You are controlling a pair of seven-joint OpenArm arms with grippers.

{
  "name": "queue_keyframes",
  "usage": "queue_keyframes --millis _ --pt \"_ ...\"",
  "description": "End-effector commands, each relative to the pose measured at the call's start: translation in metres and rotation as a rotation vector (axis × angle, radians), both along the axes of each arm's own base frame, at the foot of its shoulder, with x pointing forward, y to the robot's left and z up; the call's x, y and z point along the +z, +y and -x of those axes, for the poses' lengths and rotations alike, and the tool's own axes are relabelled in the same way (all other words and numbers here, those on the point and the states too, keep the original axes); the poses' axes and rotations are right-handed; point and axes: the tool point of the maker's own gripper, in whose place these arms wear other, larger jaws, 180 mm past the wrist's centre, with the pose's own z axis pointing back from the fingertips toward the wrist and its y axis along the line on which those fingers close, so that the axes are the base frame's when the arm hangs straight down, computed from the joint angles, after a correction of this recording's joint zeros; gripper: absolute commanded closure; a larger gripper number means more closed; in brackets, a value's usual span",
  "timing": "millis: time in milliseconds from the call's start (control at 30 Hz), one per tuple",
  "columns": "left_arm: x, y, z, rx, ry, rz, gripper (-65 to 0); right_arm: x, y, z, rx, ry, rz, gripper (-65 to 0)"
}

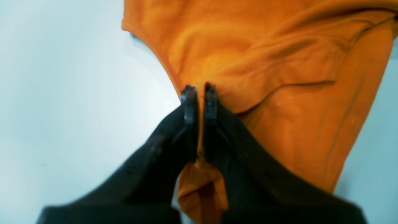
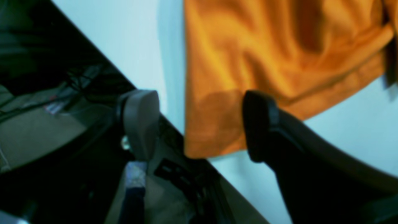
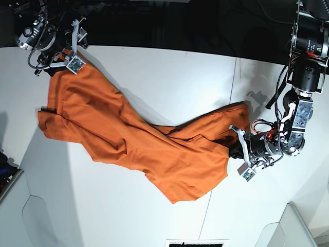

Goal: Layout the t-shirt on the table in an organized manner, then fold the t-shirt properly
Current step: 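Pull the shirt lengthwise with both grippers moving apart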

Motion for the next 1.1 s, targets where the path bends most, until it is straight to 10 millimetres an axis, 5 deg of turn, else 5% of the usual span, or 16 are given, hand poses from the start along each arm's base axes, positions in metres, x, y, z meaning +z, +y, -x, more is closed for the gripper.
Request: queue_keyframes --millis 0,67,200,367,533,800,933,1067 --pt "0.02 0.005 -0.013 0.004 -0.052 0.006 0.0 0.002 -0.007 -0.003 0.001 -0.015 0.026 -41.0" --pt "0.019 0.006 -0.012 0.004 -0.041 -0.001 0.0 -0.001 -0.009 -0.002 -0.004 -0.005 0.03 -31.8" --pt "0.018 0.006 -0.004 -0.041 -0.012 0.001 0.0 0.0 -0.014 -0.003 0.0 -0.006 0.048 0.0" --pt "0.035 0.021 0.005 -0.015 0.033 0.065 0.0 0.008 -0.043 -0.011 0.026 -0.037 0.148 0.0" --pt "0.08 0.039 0.009 -0.056 -0.042 0.031 0.0 0.024 -0.073 -0.026 -0.006 -0.091 0.223 0.0" --pt "0.15 0.025 0.021 -0.189 -0.177 0.008 0.0 0.072 -0.073 -0.053 -0.069 -0.203 0.078 0.0" --pt "0.14 0.02 0.013 -0.185 -0.202 -0.015 0.0 0.102 -0.083 -0.083 -0.127 -0.309 -0.018 0.0" --pt "0.1 0.012 -0.003 -0.125 -0.172 0.022 0.0 0.093 -0.108 -0.109 -0.237 -0.287 -0.096 0.0"
